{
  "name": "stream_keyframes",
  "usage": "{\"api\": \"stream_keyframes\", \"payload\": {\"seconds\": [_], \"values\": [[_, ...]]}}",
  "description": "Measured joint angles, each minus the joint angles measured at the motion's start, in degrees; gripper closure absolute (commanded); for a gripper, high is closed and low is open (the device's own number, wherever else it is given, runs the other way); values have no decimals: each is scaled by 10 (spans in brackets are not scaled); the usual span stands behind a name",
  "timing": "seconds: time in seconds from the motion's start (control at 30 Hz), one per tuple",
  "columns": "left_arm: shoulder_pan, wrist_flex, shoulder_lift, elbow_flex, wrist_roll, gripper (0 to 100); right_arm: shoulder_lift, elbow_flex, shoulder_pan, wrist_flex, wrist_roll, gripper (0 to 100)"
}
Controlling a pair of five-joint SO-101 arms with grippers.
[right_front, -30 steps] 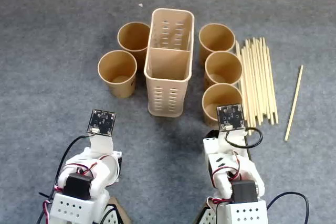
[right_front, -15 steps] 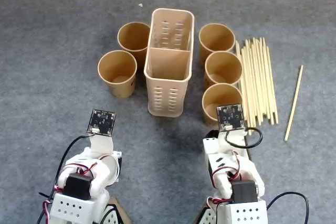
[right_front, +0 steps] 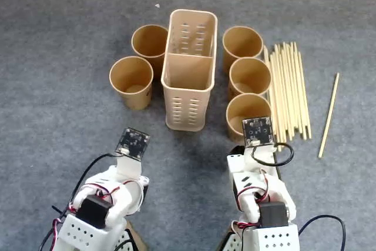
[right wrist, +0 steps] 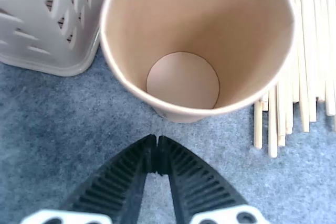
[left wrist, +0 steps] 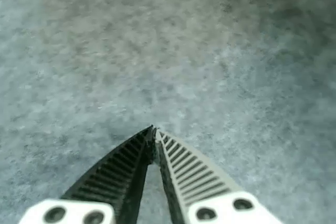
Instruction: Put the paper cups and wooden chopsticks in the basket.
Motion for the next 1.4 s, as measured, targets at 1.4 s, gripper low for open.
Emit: {"api": "stream_keyframes", "payload": {"seconds": [1.4], "values": [[-563, -331, 0, -118, -143, 992, 9, -105, 156, 63, 128, 854]]}}
